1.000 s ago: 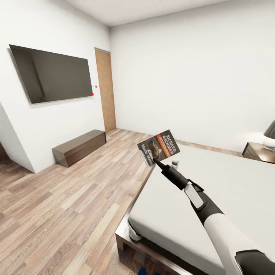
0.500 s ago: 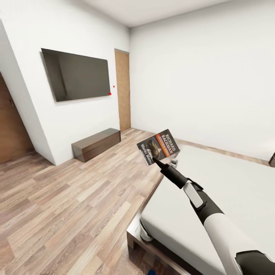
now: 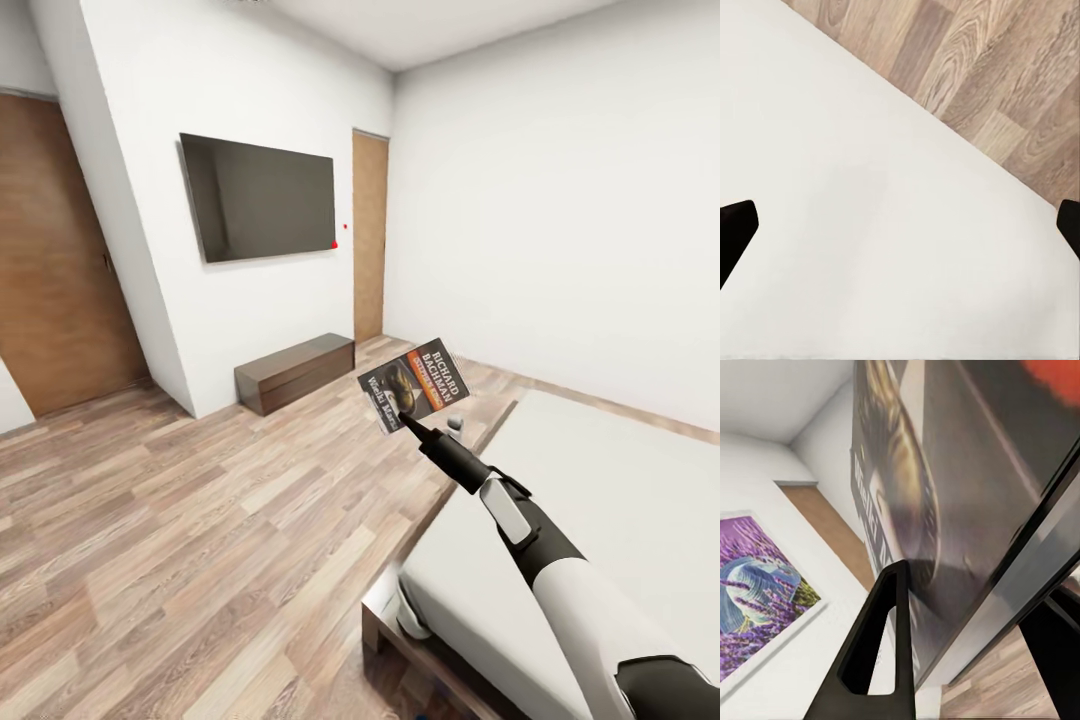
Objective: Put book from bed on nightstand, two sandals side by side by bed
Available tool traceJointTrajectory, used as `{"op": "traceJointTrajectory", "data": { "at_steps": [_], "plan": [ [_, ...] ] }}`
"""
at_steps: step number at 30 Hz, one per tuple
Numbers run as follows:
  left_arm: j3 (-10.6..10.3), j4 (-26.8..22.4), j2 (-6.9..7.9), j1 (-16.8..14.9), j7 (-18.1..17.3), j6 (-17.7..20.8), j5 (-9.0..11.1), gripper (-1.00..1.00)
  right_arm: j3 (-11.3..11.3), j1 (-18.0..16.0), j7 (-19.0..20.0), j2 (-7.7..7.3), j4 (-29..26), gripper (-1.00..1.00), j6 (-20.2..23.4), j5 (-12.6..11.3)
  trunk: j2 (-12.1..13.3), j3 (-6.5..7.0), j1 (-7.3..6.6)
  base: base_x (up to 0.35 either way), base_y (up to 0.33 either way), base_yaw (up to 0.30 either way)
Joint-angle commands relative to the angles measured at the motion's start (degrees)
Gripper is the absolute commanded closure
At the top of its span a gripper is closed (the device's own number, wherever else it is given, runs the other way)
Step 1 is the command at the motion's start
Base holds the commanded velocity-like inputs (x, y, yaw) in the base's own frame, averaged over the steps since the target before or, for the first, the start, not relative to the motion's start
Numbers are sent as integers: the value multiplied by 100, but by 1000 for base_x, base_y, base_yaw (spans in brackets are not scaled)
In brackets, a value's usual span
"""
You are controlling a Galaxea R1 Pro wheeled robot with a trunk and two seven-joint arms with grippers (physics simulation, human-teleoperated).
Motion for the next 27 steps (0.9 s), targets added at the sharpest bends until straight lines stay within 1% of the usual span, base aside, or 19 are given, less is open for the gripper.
{"op": "traceJointTrajectory", "data": {
  "at_steps": [1,9,15,17,19,24,25,26,27],
  "plan": [
    [-49,5,-1,-7,8,-20,55,-100,19,-5,0,-2,-5,100,49,-71,-13,-13,3,0,0,288],
    [-49,-41,-7,-14,5,-28,66,-100,41,-5,-94,25,-2,100,44,-66,-13,-13,3,0,0,288],
    [-12,-250,-4,-30,14,-21,85,-100,46,-5,-148,67,2,100,35,-61,-13,-13,3,0,0,288],
    [2,-320,-3,-44,17,-18,136,-100,48,-5,-155,81,3,100,30,-59,-13,-13,3,0,0,288],
    [7,-377,-2,-58,17,-16,260,-100,66,-5,-159,106,3,100,25,-56,-13,-13,3,0,0,288],
    [-10,-520,-1,-135,13,-5,725,-100,175,-5,-208,153,5,100,10,-52,-13,-13,3,0,0,288],
    [-12,-558,1,-178,14,4,792,-100,195,-5,-235,158,5,100,8,-53,-13,-13,3,0,0,288],
    [-9,-623,5,-305,5,22,894,-100,232,-5,-290,165,5,100,5,-53,-13,-13,3,0,0,288],
    [-5,-644,7,-388,-1,29,931,-100,252,-5,-316,167,4,100,4,-54,-13,-13,3,0,0,288]
  ]
}}
